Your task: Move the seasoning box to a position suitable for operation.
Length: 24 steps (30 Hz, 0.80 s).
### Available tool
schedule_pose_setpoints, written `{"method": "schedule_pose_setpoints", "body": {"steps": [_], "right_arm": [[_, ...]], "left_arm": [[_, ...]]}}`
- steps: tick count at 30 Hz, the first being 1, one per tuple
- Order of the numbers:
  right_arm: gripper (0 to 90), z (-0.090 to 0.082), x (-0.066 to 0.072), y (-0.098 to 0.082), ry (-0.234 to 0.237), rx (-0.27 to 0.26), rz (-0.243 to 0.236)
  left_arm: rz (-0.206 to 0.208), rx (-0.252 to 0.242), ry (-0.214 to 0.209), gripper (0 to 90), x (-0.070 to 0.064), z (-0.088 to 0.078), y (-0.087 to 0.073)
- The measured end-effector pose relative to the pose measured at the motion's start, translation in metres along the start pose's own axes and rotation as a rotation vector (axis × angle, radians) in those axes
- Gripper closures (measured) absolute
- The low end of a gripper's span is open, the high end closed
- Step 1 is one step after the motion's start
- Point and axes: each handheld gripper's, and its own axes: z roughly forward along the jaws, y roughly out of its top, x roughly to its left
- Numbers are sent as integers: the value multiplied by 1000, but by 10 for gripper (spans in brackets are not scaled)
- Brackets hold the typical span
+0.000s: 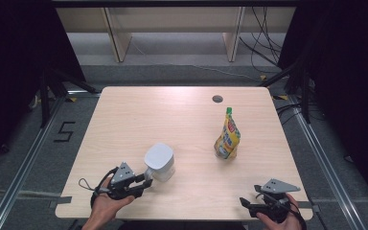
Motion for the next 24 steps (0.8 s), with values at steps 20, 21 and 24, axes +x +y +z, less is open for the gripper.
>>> {"method": "schedule_pose_setpoints", "body": {"steps": [20,21,24], "right_arm": [[265,0,2,0,-4,11,15],[265,0,2,0,-8,9,12],[265,0,2,0,-4,7,23]], "left_arm": [[-35,3,168,684,26,-2,-2],[-61,-27,165,686,27,0,-2],[-49,-24,151,687,31,1,-2]]}}
